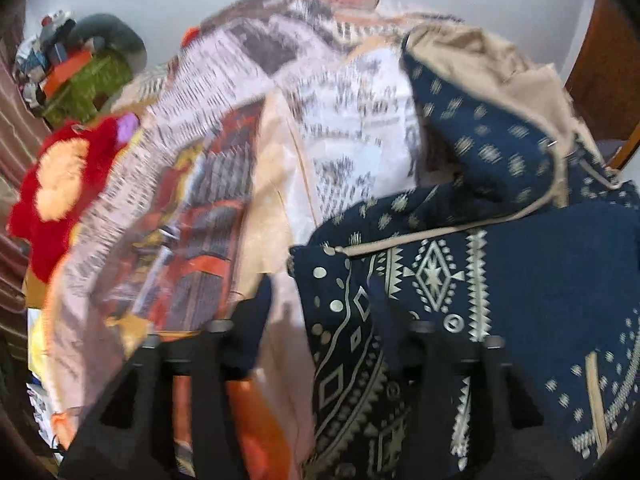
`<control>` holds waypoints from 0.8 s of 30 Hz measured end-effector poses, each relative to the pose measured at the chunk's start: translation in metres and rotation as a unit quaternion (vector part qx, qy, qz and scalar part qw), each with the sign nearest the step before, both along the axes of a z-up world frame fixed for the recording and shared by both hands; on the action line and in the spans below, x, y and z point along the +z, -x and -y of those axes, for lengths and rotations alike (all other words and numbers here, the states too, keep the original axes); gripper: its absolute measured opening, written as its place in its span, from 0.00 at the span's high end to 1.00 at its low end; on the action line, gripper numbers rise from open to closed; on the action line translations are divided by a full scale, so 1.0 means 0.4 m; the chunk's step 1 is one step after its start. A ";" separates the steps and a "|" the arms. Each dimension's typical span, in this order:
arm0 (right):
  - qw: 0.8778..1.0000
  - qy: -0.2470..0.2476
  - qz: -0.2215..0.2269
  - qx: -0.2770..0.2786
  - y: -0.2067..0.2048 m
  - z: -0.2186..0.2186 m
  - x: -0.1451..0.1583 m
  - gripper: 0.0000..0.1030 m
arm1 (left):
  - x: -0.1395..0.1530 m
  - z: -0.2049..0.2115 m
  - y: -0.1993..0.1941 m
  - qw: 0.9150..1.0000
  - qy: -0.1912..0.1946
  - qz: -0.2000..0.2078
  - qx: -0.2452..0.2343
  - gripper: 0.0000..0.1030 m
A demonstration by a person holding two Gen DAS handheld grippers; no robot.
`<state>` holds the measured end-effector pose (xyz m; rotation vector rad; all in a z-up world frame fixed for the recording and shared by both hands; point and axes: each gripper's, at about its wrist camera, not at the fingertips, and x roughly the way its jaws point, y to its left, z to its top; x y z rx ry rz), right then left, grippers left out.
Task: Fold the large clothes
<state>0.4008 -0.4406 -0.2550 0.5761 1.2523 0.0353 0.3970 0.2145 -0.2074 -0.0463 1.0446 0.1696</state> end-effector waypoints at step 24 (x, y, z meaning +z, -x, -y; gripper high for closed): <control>0.997 0.065 0.033 -0.001 -0.080 -0.081 0.005 0.86 | -0.006 0.374 -0.090 0.987 0.061 -0.020 -0.147 0.28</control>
